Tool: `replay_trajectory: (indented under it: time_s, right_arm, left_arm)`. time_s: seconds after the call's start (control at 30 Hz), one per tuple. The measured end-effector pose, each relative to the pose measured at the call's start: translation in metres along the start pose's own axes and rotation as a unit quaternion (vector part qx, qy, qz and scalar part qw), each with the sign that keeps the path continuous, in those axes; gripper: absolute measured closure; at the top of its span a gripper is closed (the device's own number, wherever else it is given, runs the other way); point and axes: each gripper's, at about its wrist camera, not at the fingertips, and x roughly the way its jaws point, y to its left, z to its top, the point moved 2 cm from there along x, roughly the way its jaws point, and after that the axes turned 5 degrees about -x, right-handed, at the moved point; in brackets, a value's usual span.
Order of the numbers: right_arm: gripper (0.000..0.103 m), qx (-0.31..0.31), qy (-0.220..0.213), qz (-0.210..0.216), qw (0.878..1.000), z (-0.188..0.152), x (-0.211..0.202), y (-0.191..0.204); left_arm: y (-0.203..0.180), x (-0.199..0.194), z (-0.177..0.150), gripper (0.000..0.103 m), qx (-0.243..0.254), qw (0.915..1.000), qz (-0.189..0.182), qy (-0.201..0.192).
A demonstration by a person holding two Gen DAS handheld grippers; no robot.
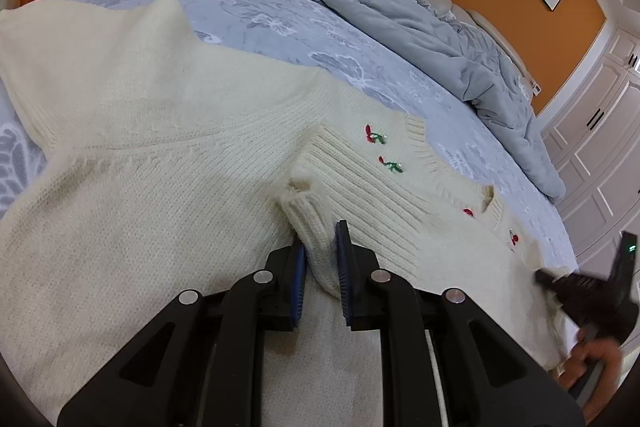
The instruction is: Fold small clothes
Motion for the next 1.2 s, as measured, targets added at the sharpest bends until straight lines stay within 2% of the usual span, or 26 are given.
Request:
replay_trajectory:
  time_s: [0.07,0.13,0.17,0.27,0.33,0.37,0.4,0.47,0.5,0.53,0.57,0.63,0.67,0.7,0.73,0.77,0.8,0.87,0.93,0.97,1.03,1.07,1.1,1.17,1.2]
  right_arm:
    - [0.098,-0.023,-0.027,0.006,0.999,0.000,-0.019,0.007]
    - [0.098,-0.025,-0.022,0.017,0.999,-0.018,-0.030,0.004]
    - [0.098,-0.021,-0.017,0.011,1.000,-0.034,-0.036,-0.003]
    - [0.097,-0.020,-0.044,-0.030,0.998,-0.078,-0.076,-0.031]
    - [0.082,-0.021,-0.057,-0.058,0.996,-0.112,-0.106,-0.038]
    - [0.060,-0.019,-0.052,-0.076,0.996,-0.123,-0.114,-0.047]
    - [0.049,-0.013,-0.046,-0.081,0.996,-0.134,-0.117,-0.051]
    - [0.049,0.018,-0.020,-0.061,0.998,-0.135,-0.103,-0.061]
    - [0.058,0.023,-0.014,-0.051,0.998,-0.133,-0.099,-0.062]
    - [0.068,0.016,-0.012,-0.048,0.999,-0.125,-0.088,-0.058]
    - [0.095,0.003,-0.009,-0.050,0.999,-0.120,-0.083,-0.056]
    - [0.093,0.002,0.007,-0.069,0.998,-0.112,-0.069,-0.066]
    - [0.092,0.027,0.012,-0.059,0.998,-0.109,-0.069,-0.071]
    - [0.086,0.035,0.015,-0.066,0.997,-0.110,-0.074,-0.069]
    - [0.084,0.038,0.018,-0.089,0.995,-0.113,-0.089,-0.057]
    - [0.078,0.029,0.011,-0.097,0.995,-0.119,-0.103,-0.045]
    - [0.078,0.008,0.002,-0.086,0.996,-0.128,-0.118,-0.032]
    - [0.076,-0.072,-0.010,-0.045,0.996,-0.173,-0.153,0.009]
    - [0.074,-0.127,0.004,-0.018,0.992,-0.216,-0.161,0.038]
    - [0.073,-0.140,0.009,-0.009,0.990,-0.232,-0.161,0.045]
    - [0.058,-0.151,0.031,0.003,0.988,-0.267,-0.144,0.054]
    - [0.054,-0.153,0.019,-0.001,0.988,-0.278,-0.139,0.055]
    - [0.050,-0.177,-0.024,-0.012,0.984,-0.289,-0.140,0.059]
    - [0.046,-0.207,-0.023,-0.048,0.977,-0.290,-0.133,0.072]
    - [0.046,-0.215,-0.024,-0.058,0.975,-0.290,-0.130,0.075]
  left_arm:
    - [0.001,0.000,-0.001,0.088,-0.001,1.0000,-0.002,-0.001]
    - [0.004,0.000,-0.002,0.088,-0.002,1.0000,-0.004,-0.001]
    - [0.004,0.000,-0.002,0.088,-0.003,1.0000,-0.005,-0.001]
    - [0.006,-0.001,-0.002,0.088,-0.006,0.9999,-0.009,0.000]
    - [0.007,-0.001,-0.002,0.088,-0.009,0.9999,-0.012,0.000]
    - [0.008,-0.001,-0.002,0.088,-0.011,0.9998,-0.014,0.000]
    - [0.008,-0.001,-0.002,0.088,-0.011,0.9998,-0.015,0.000]
    - [0.009,-0.001,-0.002,0.088,-0.010,0.9999,-0.013,0.001]
    - [0.008,-0.001,-0.002,0.088,-0.007,0.9999,-0.008,0.002]
    - [0.007,-0.001,-0.001,0.088,-0.006,1.0000,-0.005,0.003]
    - [0.006,-0.001,-0.001,0.088,-0.003,1.0000,0.000,0.005]
    - [-0.002,-0.002,0.000,0.087,0.015,0.9995,0.025,0.011]
    - [-0.007,-0.004,0.001,0.085,0.025,0.9988,0.039,0.018]
    - [-0.010,-0.007,0.003,0.084,0.028,0.9982,0.046,0.028]
    - [-0.010,-0.015,0.004,0.079,0.028,0.9979,0.044,0.039]
    - [-0.004,-0.031,0.004,0.068,0.016,0.9983,0.032,0.045]
    - [0.004,-0.045,0.006,0.061,0.000,0.9989,0.021,0.042]
    - [0.036,-0.088,0.016,0.031,-0.057,0.9983,-0.009,0.005]
    - [0.080,-0.125,0.036,0.021,-0.091,0.9948,0.014,-0.043]
    - [0.105,-0.135,0.051,0.019,-0.104,0.9923,0.038,-0.055]
    - [0.149,-0.141,0.079,0.018,-0.139,0.9856,0.073,-0.063]
    - [0.171,-0.142,0.093,0.018,-0.159,0.9805,0.093,-0.068]
    - [0.200,-0.140,0.109,0.018,-0.189,0.9726,0.116,-0.070]
    - [0.238,-0.134,0.130,0.020,-0.233,0.9588,0.147,-0.070]
    - [0.260,-0.128,0.139,0.026,-0.259,0.9501,0.162,-0.065]
